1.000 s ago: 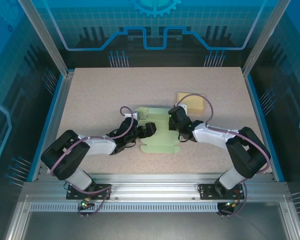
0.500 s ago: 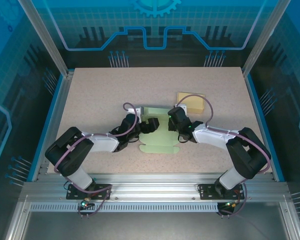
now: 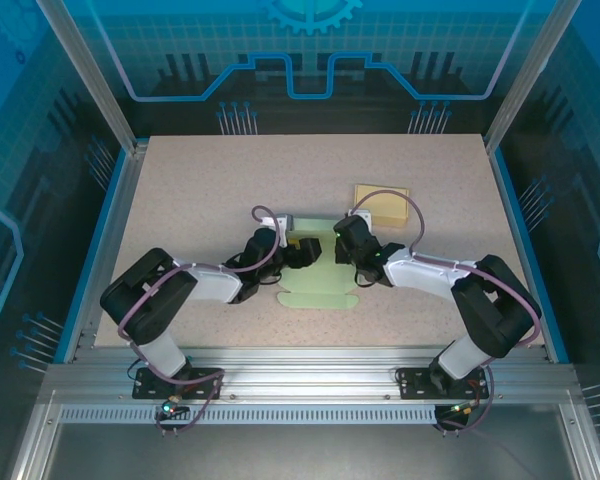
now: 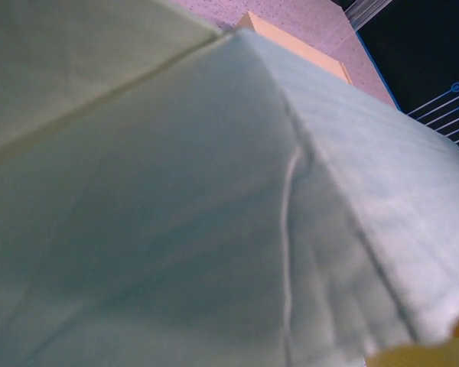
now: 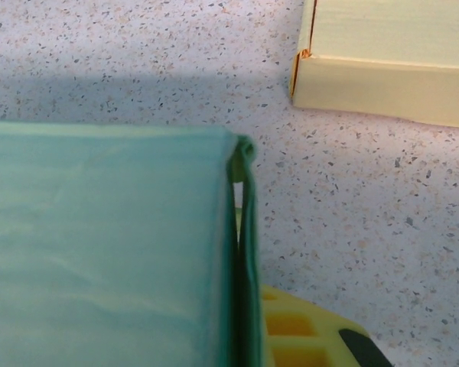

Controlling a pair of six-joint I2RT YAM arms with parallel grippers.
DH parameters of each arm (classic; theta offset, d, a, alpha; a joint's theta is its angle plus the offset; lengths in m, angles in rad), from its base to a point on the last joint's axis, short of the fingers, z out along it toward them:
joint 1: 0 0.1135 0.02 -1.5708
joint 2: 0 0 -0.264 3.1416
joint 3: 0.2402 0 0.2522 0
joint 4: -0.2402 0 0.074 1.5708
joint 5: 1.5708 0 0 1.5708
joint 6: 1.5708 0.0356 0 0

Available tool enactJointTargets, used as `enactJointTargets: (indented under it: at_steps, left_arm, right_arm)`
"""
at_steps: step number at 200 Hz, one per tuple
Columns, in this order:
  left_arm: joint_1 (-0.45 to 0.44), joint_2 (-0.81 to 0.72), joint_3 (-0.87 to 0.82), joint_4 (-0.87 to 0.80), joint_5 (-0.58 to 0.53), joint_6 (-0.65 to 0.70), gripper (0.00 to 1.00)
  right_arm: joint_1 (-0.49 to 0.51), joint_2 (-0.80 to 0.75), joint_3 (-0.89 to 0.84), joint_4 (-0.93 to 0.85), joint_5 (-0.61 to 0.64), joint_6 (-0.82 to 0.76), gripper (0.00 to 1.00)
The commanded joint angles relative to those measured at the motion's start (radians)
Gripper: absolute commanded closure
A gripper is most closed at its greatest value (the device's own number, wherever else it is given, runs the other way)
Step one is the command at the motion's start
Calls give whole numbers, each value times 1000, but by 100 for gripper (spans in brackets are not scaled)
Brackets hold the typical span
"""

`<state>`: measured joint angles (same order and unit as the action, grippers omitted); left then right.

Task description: Fold the paper box

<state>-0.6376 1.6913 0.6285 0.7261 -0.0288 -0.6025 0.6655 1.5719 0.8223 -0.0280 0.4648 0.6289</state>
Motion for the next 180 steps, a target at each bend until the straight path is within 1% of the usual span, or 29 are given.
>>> enactJointTargets:
  at_steps: [1, 24, 40, 68, 86, 104, 124, 134, 142, 160, 169, 180]
  left_arm:
    - [-2, -11, 16, 40, 10, 7, 19]
    - [-1, -73, -14, 18, 10, 13, 19]
    - [-2, -145, -49, -17, 17, 17, 18]
    - [-4, -312, -141, -81, 10, 15, 18]
    - [-3, -443, -176, -175, -11, 19, 18]
    - [-3, -581, -181, -290, -57, 58, 18]
    - [2, -715, -156, -441, -182, 119, 17]
    - [26, -766, -139, -507, -238, 141, 18]
    - [59, -795, -130, -553, -260, 143, 19]
    - [168, -818, -114, -619, -245, 137, 19]
    - [223, -808, -102, -641, -237, 140, 19]
    - [269, -784, -84, -653, -232, 155, 20]
  right_arm:
    - [21, 5, 23, -1, 9, 14, 100]
    - [20, -1, 23, -7, 18, 14, 100]
    - [20, -3, 27, -15, 23, 12, 100]
    - [22, -7, 38, -40, 34, 8, 100]
    - [21, -14, 26, -35, 38, 14, 100]
    - [21, -16, 25, -36, 32, 15, 100]
    - [23, -19, 27, -36, 20, 9, 100]
    - [23, -22, 27, -37, 12, 8, 100]
    - [23, -25, 27, -38, 9, 6, 100]
    - [24, -31, 25, -36, -1, 6, 100]
    - [25, -33, 23, -36, -7, 5, 100]
    - [28, -38, 20, -36, -12, 6, 100]
